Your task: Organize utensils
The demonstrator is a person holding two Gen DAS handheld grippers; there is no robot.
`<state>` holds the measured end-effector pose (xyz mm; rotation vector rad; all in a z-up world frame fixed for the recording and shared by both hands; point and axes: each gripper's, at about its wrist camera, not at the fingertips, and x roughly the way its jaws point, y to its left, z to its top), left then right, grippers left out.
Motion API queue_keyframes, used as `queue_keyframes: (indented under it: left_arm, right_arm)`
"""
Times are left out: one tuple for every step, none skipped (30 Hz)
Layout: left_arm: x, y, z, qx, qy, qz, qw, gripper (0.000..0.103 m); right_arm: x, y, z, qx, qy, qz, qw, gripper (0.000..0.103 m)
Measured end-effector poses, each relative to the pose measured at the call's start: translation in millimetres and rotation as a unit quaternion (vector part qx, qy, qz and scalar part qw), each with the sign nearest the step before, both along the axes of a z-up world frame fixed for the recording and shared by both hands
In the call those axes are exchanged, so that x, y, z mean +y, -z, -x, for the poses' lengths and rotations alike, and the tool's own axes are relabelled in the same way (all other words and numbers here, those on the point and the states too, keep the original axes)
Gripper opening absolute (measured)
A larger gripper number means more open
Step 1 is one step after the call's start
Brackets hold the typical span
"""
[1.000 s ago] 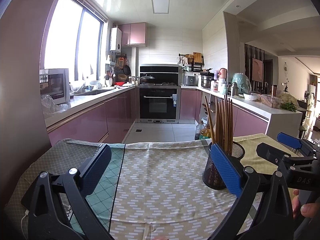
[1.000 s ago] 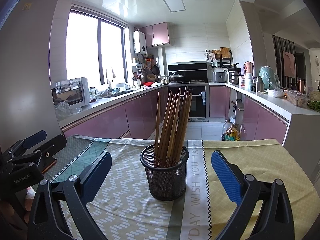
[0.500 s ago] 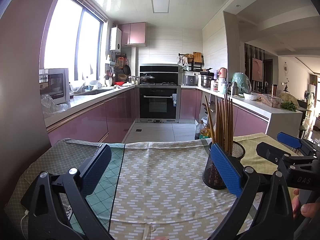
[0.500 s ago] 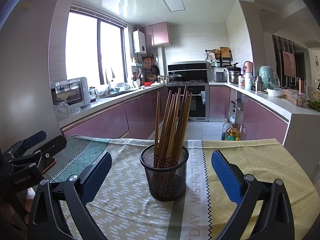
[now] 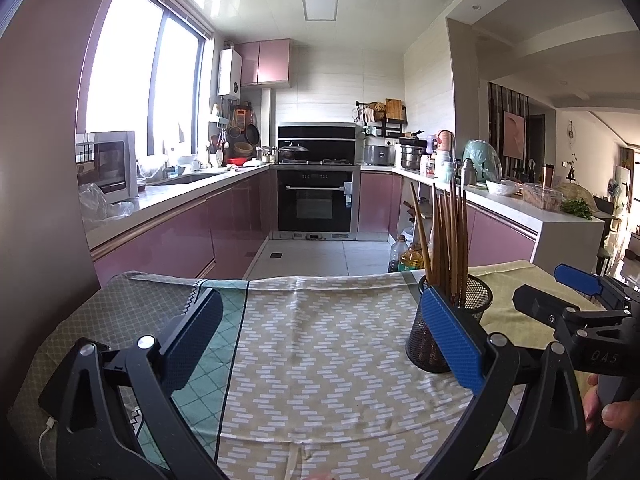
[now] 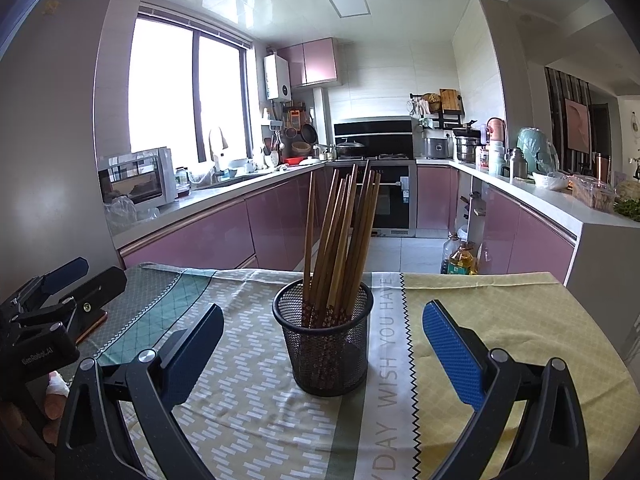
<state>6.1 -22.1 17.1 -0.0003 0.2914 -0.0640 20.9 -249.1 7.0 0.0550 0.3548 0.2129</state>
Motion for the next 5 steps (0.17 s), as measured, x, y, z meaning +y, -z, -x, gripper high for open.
queue_keyframes:
  left_arm:
    - [1.6, 2.1, -3.0, 0.010, 0.001, 0.001, 1.0000, 0.098]
    - [3.7, 4.7, -6.2, 0.019, -0.003, 0.000, 0.9998, 0.098]
    - [5.4, 6.9, -9.2, 0.027, -0.007, -0.003, 0.9996, 0.098]
    - [8.7, 10.2, -12.9, 0.037, -0.009, -0.005, 0.9993, 0.098]
    - [13.0, 13.5, -16.6, 0.048, -0.013, -0.005, 0.9988, 0.098]
  right_arm:
    - [-6.9, 3.2, -3.5, 0.010, 0.006, 0.000, 1.000, 0.097]
    - [-15.5, 7.3, -8.6, 0.023, 0.019, 0.005, 1.000, 0.097]
    - [-23.9, 11.3, -13.7, 0.034, 0.030, 0.009, 0.999, 0.097]
    - [-35.8, 17.7, -22.1, 0.053, 0.046, 0.017, 0.997, 0.097]
    - [-47.9, 25.4, -32.8, 0.079, 0.061, 0.029, 0.995, 0.097]
